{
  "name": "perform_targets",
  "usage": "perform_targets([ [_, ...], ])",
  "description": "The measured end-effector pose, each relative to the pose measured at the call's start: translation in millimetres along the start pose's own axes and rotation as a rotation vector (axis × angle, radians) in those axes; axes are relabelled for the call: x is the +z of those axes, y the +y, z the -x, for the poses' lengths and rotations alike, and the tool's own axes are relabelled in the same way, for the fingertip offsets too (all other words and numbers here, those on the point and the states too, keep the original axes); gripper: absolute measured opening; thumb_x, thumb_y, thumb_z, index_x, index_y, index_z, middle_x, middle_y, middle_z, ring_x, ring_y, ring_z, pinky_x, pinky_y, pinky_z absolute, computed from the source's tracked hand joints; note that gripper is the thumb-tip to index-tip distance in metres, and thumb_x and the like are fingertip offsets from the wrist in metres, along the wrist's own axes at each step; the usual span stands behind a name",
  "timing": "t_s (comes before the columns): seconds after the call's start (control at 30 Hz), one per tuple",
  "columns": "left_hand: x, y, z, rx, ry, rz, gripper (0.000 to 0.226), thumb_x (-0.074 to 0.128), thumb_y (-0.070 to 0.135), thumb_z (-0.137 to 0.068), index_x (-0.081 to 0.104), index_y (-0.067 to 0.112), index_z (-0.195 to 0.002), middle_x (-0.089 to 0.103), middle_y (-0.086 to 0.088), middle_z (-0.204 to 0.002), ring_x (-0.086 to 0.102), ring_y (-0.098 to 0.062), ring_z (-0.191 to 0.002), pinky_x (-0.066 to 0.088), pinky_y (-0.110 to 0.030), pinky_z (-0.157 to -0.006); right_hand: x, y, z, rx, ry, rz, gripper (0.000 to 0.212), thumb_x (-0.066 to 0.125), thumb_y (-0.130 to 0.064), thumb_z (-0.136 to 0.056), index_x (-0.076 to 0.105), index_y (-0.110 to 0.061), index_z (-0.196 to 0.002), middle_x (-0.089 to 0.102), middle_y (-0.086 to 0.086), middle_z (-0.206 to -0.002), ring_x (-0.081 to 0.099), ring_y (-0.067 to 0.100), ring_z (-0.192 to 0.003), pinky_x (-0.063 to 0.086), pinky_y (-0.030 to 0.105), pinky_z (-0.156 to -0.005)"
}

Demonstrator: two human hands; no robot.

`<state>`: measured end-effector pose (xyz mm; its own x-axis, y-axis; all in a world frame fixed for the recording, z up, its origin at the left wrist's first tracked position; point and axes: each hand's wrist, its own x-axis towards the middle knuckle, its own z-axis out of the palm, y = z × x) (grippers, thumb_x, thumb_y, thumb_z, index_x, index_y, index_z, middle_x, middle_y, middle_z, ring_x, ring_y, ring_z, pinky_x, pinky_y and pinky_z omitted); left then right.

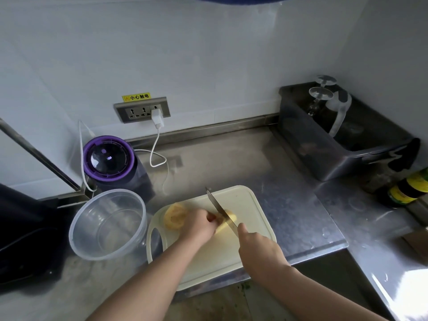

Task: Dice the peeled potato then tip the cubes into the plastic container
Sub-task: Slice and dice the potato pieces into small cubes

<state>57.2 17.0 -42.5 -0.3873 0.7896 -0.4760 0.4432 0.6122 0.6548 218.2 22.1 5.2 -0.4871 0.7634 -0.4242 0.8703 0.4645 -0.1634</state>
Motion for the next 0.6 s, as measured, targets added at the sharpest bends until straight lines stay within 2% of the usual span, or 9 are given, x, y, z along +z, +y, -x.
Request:
perform_targets([
  [0.1, -1, -2, 1, 0.025, 0.012, -0.015, 0.029, 0.062, 0.034, -0.087, 0.067, 0.010, -0.072, 0.071, -0.012, -0.074, 0.061, -0.023, -0.062, 0.048, -0.031, -0.063, 11, 1, -12, 0.009, -0.027, -0.010, 0.056, 0.041, 0.002, -0.095, 0.021, -0.014, -0.146, 0.045, -0.002, -0.072, 0.049, 0.013, -0.061, 0.045, 0.029, -0.059],
  [0.23, -2, 0, 3, 0.053, 0.021, -0.001, 0.024, 0.064, 0.032, -0.088, 0.069, 0.009, -0.085, 0.072, -0.012, -0.082, 0.070, -0.028, -0.077, 0.056, -0.041, -0.077, 25, 1, -17, 0.011, -0.049, -0.064, 0.057, 0.049, -0.004, -0.097, 0.022, -0.016, -0.146, 0.059, 0.001, -0.086, 0.065, 0.013, -0.075, 0.059, 0.029, -0.071],
  [0.27, -3, 0, 2, 0.055, 0.018, -0.001, 0.024, 0.064, 0.032, -0.088, 0.069, 0.009, -0.086, 0.072, -0.013, -0.083, 0.070, -0.028, -0.078, 0.057, -0.042, -0.079, 26, 2, -17, 0.009, -0.052, -0.069, 0.058, 0.050, -0.005, -0.097, 0.021, -0.016, -0.146, 0.059, 0.000, -0.086, 0.065, 0.012, -0.074, 0.059, 0.029, -0.070],
  [0.33, -4, 1, 2, 0.051, -0.004, -0.001, 0.019, 0.064, 0.032, -0.089, 0.066, 0.013, -0.089, 0.072, -0.010, -0.086, 0.069, -0.026, -0.081, 0.057, -0.043, -0.081, 23, 5, -14, 0.000, -0.055, -0.105, 0.057, 0.051, -0.007, -0.098, 0.022, -0.017, -0.146, 0.051, -0.005, -0.075, 0.057, 0.008, -0.063, 0.053, 0.021, -0.058],
  [0.4, -4, 4, 2, 0.054, -0.019, 0.000, 0.017, 0.062, 0.034, -0.091, 0.063, 0.018, -0.097, 0.070, -0.004, -0.093, 0.068, -0.022, -0.085, 0.056, -0.041, -0.082, 17, 7, -11, -0.001, -0.020, -0.135, 0.048, 0.045, -0.009, -0.100, 0.026, -0.018, -0.142, 0.045, -0.007, -0.071, 0.048, 0.007, -0.055, 0.038, 0.015, -0.046],
  [0.43, -4, 5, 2, 0.058, -0.019, -0.022, 0.018, 0.060, 0.036, -0.091, 0.061, 0.021, -0.102, 0.069, -0.001, -0.098, 0.067, -0.021, -0.088, 0.056, -0.037, -0.081, 12, 7, -8, -0.004, 0.003, -0.142, 0.044, 0.042, -0.009, -0.101, 0.028, -0.018, -0.141, 0.048, -0.006, -0.072, 0.047, 0.007, -0.053, 0.035, 0.014, -0.045],
  [0.5, -3, 7, 2, 0.072, -0.021, -0.122, 0.024, 0.055, 0.037, -0.093, 0.059, 0.023, -0.112, 0.066, 0.001, -0.106, 0.064, -0.018, -0.094, 0.050, -0.026, -0.077, -1, 8, -3, -0.026, 0.049, -0.161, 0.037, 0.038, -0.012, -0.102, 0.029, -0.018, -0.138, 0.054, -0.004, -0.080, 0.049, 0.007, -0.055, 0.037, 0.014, -0.047],
  [0.6, 2, 11, 0, 0.116, -0.017, -0.344, 0.040, 0.055, 0.036, -0.091, 0.052, 0.020, -0.127, 0.063, -0.003, -0.119, 0.060, -0.021, -0.108, 0.045, -0.025, -0.079, -24, 11, 3, -0.052, 0.098, -0.159, 0.024, 0.033, -0.015, -0.103, 0.034, -0.019, -0.127, 0.061, 0.000, -0.083, 0.059, 0.014, -0.063, 0.051, 0.022, -0.055],
])
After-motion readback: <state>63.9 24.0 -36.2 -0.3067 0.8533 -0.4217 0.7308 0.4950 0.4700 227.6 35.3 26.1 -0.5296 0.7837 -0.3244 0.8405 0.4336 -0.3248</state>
